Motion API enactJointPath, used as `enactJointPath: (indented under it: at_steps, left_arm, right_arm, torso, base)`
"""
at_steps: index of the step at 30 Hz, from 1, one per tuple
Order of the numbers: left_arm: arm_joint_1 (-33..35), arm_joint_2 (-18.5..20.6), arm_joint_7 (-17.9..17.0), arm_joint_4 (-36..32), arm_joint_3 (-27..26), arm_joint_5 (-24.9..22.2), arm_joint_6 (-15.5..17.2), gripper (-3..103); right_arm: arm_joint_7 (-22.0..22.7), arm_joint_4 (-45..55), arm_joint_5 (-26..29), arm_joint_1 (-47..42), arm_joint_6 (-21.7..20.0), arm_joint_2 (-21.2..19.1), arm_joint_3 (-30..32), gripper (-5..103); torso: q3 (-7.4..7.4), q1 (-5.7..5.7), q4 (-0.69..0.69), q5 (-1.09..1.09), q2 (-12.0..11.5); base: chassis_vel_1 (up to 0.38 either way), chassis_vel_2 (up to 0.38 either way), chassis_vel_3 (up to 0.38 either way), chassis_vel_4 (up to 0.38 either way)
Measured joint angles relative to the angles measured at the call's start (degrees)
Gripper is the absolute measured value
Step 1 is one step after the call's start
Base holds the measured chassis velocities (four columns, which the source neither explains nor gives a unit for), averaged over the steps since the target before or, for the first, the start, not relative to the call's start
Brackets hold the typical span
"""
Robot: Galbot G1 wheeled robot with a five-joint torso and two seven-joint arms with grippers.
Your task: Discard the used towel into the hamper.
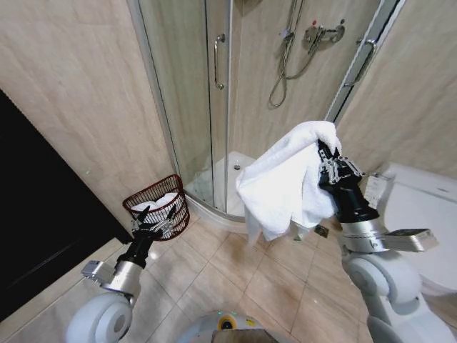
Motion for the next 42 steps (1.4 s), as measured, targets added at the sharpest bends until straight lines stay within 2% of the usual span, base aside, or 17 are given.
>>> enactJointPath:
  at_steps: [42]
  left_arm:
    - [0.0,0.0,0.0,0.0,0.0,0.0,0.0,100]
  right_arm:
    - [-0.4,0.4,0.7,-0.8,0.2,0.3,0.8,6]
  torso:
    - [5.81,4.85,0.00,0.00,10.6]
  base:
    - [0.000,0.000,0.000,0.000]
